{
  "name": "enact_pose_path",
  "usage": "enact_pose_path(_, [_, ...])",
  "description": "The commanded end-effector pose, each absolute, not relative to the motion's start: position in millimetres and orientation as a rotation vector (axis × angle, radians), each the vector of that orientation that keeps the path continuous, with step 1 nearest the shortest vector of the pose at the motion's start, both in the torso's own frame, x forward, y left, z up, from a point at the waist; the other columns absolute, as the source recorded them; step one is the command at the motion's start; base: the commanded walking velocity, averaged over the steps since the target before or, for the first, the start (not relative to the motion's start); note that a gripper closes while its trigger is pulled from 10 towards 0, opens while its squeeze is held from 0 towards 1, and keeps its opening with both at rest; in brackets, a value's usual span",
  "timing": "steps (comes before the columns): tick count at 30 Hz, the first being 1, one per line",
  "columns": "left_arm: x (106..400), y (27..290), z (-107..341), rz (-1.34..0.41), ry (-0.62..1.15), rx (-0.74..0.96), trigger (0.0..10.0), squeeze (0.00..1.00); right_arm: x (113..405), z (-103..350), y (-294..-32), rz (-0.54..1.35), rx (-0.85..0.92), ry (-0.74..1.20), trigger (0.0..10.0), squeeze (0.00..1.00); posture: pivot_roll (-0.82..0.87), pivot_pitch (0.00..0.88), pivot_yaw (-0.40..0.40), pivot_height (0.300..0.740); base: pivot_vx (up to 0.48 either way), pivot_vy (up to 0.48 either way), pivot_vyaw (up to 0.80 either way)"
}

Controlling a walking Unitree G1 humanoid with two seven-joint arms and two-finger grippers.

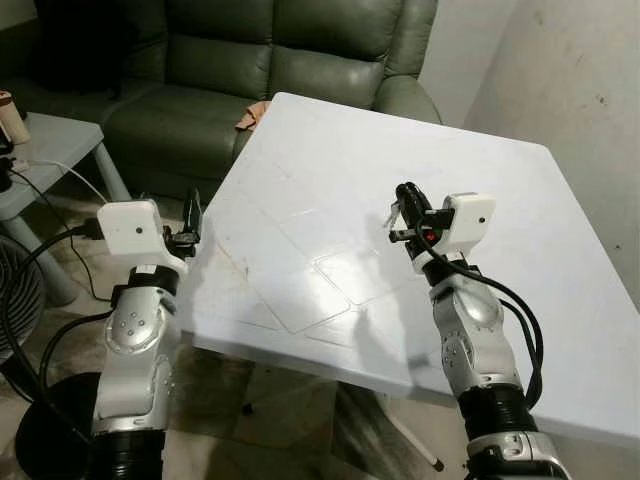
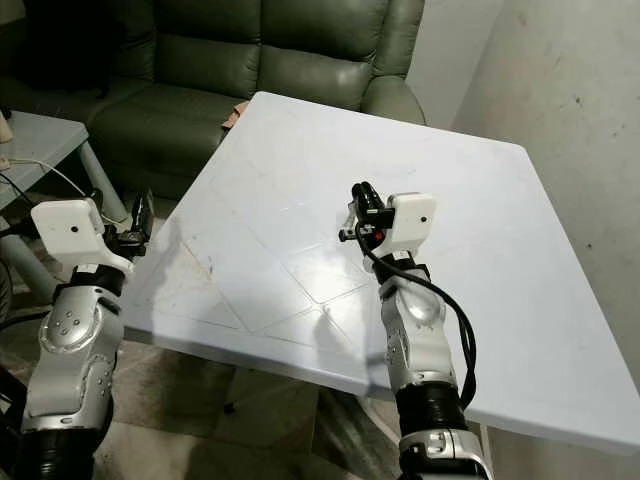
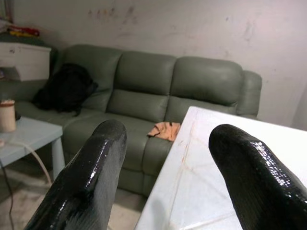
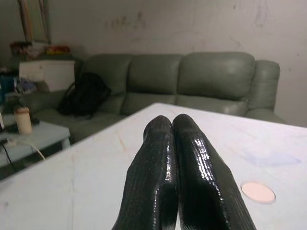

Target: Hang keys on a hook

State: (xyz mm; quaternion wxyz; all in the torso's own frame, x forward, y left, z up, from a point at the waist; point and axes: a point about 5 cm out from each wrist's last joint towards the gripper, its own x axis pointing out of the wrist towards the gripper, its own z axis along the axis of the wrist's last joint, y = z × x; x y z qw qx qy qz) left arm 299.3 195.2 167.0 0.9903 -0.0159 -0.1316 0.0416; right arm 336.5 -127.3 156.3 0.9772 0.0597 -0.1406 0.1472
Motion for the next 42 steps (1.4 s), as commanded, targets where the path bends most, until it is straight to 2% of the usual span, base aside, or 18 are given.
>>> enact_pose_path(1, [297.9,199.3,169.5,0.08,-0.272,-0.033,10.0,0.0,335.7,156.3,-128.7,0.274,0.1,-0.274,10.0,0.0,-0.09,0.0,-0.08,0.74,0.0,0.0,0.0])
enact_pose_path(7, [302.2,203.8,173.7,0.084,-0.275,-0.026,10.0,0.0,337.5,154.6,-124.5,0.255,0.045,-0.238,10.0,0.0,-0.1,0.0,-0.077,0.74,0.0,0.0,-0.36])
enact_pose_path(15, [305.4,203.6,172.4,0.082,-0.263,-0.021,10.0,0.0,334.9,154.0,-123.7,0.269,0.013,-0.231,10.0,0.0,-0.11,0.0,-0.071,0.74,0.0,0.0,-0.77])
enact_pose_path(35, [317.2,188.5,170.9,0.028,-0.237,0.024,10.0,0.0,331.6,147.6,-111.4,0.279,-0.018,-0.212,10.0,0.0,-0.12,0.0,-0.038,0.74,0.0,0.0,-0.78])
enact_pose_path(42, [318.2,186.2,168.4,0.016,-0.237,-0.065,10.0,0.0,332.0,148.5,-110.5,0.286,-0.019,-0.212,10.0,0.0,-0.12,0.0,-0.049,0.74,0.0,0.043,-0.78])
